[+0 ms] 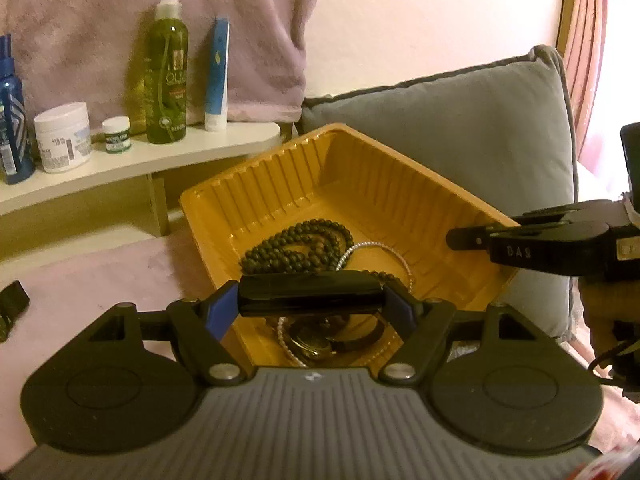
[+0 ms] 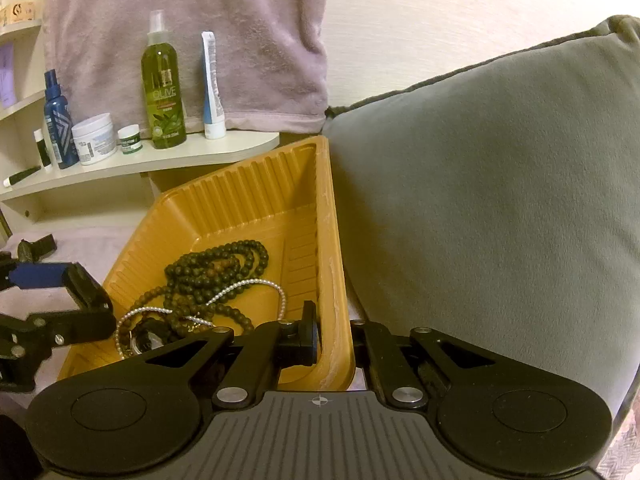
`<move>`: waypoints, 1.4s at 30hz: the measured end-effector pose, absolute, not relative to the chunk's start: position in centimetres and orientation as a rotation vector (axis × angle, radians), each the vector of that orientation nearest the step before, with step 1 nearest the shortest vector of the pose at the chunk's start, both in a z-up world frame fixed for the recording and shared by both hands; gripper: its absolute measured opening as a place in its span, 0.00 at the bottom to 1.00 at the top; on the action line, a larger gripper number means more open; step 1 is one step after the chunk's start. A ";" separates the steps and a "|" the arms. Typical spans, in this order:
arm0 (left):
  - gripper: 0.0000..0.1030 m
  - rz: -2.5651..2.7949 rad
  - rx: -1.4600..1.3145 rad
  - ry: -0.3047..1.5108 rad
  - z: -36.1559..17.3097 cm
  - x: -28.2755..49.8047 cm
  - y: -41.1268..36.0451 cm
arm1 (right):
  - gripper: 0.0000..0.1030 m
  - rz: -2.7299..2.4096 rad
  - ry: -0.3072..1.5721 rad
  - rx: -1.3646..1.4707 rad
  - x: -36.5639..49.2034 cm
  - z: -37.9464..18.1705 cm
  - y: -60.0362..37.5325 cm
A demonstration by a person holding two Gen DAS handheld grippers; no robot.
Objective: Organize jewelry
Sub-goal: 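Carry the black case into the orange tray and open the left gripper, then move the left gripper back to the black watch on the towel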
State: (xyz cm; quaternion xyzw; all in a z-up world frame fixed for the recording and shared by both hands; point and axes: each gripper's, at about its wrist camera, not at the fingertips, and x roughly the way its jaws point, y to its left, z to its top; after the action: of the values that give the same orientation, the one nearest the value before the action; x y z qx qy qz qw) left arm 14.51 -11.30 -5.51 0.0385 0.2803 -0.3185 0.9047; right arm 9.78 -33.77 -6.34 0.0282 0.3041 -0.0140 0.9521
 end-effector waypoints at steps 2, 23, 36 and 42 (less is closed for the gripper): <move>0.72 -0.661 0.074 0.587 -5.7 14.4 -11.4 | 0.04 -0.029 0.618 0.057 9.8 -6.3 -33.8; 0.74 -0.685 0.018 0.637 -6.8 14.5 -11.6 | 0.04 -0.028 0.618 0.058 9.8 -6.3 -33.8; 0.75 -0.592 0.000 0.581 -5.8 14.5 -9.3 | 0.04 -0.027 0.618 0.058 9.8 -6.3 -33.8; 0.75 -0.491 -0.014 0.562 -5.4 15.4 -6.4 | 0.04 -0.028 0.617 0.057 9.7 -6.3 -33.8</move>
State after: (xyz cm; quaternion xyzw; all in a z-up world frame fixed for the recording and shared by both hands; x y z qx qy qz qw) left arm 15.44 -6.45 -5.35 -0.0070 0.2747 -0.2400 0.9311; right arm 9.74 -33.78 -6.33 0.0280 0.3037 -0.0136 0.9522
